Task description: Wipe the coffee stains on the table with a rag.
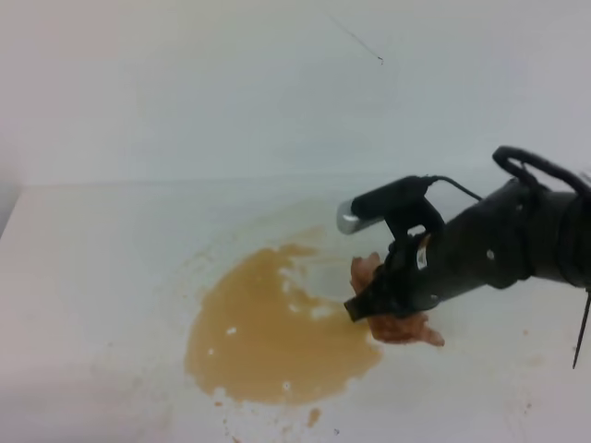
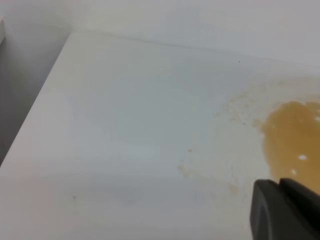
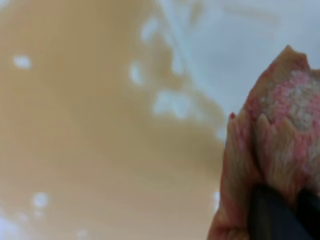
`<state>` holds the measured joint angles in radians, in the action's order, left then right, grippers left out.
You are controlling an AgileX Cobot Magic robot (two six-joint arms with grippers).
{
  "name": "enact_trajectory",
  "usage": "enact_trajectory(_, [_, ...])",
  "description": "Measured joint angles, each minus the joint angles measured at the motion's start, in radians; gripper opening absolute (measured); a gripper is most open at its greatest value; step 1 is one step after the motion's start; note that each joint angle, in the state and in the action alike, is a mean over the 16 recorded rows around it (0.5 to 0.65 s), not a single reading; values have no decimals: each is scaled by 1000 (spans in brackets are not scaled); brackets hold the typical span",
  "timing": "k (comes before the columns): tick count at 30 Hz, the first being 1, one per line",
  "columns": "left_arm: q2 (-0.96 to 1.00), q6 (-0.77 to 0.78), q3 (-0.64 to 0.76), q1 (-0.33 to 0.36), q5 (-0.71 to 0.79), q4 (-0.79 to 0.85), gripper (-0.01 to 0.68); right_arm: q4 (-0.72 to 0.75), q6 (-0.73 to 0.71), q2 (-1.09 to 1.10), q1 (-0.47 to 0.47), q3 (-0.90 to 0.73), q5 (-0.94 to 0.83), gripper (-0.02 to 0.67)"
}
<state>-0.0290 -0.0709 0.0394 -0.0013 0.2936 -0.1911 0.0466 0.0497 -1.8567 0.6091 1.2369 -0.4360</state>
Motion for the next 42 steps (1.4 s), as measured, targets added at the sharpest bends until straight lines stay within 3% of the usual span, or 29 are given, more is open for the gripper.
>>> enact_trajectory(7, [0,0,0,0,0,0,1,-39,8,-85,3,-45,-2,-2])
enact_trajectory(29, [0,0,0,0,0,0,1,-344,-192,-264,143,145,-124,-1])
enact_trajectory(42, [0,0,0,0,0,0,1,-526,-339,-292,166,192,-136,-1])
